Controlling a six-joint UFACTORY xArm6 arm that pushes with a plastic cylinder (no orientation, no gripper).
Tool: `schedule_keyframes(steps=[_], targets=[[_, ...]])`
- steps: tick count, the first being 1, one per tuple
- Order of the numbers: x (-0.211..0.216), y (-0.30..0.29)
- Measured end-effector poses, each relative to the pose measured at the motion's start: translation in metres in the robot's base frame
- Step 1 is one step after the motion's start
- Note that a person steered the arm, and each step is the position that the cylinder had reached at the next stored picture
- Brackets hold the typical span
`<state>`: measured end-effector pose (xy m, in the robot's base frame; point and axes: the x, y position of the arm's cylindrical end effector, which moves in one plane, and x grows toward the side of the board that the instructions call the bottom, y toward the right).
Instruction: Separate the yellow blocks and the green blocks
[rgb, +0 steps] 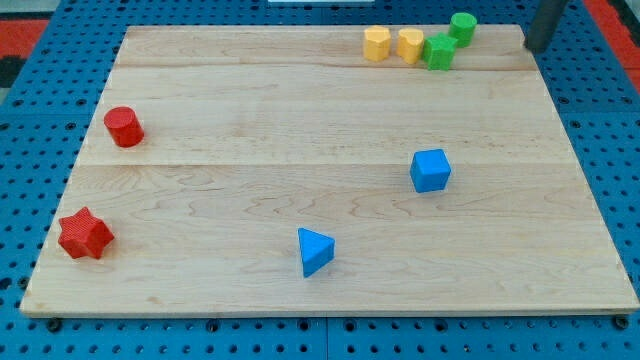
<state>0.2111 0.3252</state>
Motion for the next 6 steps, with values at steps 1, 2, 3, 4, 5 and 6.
schedule_keyframes(steps=[1, 2, 3, 4, 5, 6], targets=[[-0.019, 0.015], [-0.019, 0.015], [-0.02, -0.004], [-0.015, -0.069], [-0.018, -0.121], [-0.01, -0.147]])
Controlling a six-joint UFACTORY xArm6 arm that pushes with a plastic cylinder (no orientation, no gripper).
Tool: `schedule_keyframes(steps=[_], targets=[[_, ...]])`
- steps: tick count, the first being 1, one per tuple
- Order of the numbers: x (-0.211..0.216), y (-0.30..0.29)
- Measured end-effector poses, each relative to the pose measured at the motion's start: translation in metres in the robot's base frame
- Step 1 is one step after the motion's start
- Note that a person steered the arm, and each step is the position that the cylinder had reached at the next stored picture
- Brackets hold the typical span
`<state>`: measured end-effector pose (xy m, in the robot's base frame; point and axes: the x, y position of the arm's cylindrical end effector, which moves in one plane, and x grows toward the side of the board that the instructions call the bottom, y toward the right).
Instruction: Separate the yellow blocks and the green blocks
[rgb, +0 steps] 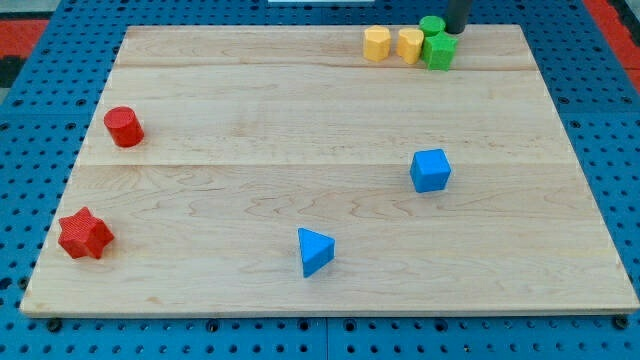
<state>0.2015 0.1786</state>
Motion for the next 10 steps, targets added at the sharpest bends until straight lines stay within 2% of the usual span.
schedule_keyframes(steps=[2, 3, 4, 7, 8, 9, 10], targets=[[0.018, -0.037], [0.032, -0.036], [0.062, -0.051], [0.043, -0.191], [-0.007, -0.178], [-0.008, -0.158], [-0.006, -0.089]])
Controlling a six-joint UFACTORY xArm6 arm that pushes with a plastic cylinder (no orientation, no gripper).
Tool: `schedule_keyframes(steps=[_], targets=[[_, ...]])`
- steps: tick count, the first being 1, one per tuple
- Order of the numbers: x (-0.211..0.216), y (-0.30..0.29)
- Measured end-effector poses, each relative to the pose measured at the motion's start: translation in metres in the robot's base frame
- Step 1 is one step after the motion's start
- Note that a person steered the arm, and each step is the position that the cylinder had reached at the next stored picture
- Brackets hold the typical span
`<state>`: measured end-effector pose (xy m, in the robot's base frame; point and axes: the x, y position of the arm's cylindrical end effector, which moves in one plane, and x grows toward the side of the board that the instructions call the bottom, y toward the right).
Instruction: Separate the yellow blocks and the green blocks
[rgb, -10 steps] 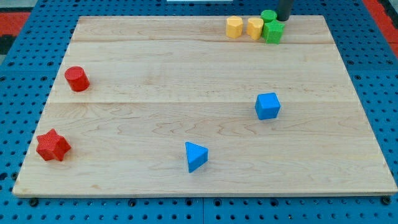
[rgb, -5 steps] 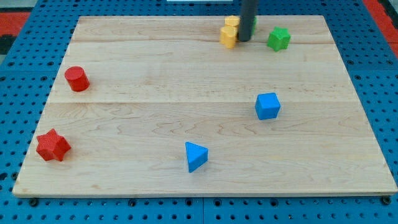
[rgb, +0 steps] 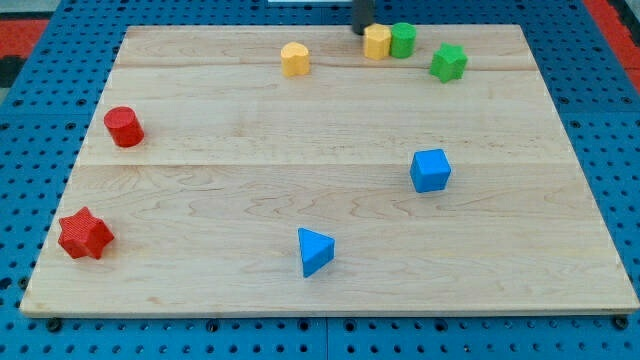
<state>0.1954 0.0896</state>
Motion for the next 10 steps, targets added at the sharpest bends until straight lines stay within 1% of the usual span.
schedule_keyframes(steps=[1, 2, 3, 4, 5, 7, 8, 10], targets=[[0.013, 0.019], [0.053, -0.017], [0.084, -0.039], [0.086, -0.047], [0.077, -0.047], [0.076, -0.043], [0.093, -0.04], [0.153, -0.034]])
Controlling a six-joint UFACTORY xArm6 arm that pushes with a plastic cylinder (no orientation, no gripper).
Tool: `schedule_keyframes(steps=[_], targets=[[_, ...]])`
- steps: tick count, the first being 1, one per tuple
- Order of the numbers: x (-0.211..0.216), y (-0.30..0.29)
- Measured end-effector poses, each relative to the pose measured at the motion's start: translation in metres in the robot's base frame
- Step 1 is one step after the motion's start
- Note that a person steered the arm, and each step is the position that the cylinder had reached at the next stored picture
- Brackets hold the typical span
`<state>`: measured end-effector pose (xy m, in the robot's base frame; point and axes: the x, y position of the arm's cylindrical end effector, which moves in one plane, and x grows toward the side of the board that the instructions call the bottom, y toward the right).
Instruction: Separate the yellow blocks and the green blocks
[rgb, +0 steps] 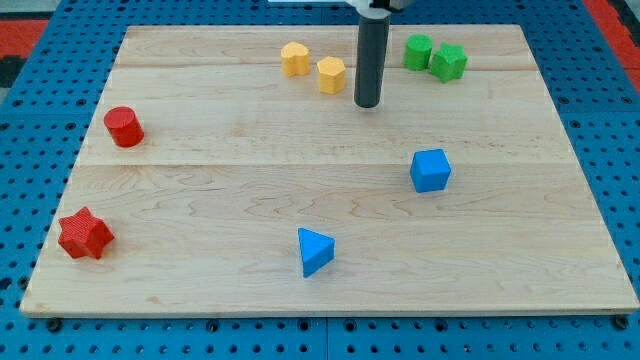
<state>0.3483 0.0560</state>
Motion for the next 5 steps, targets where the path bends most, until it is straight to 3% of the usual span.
schedule_keyframes(steps=[4, 5], targets=[[0.041, -0.021], [0.07, -0.02]])
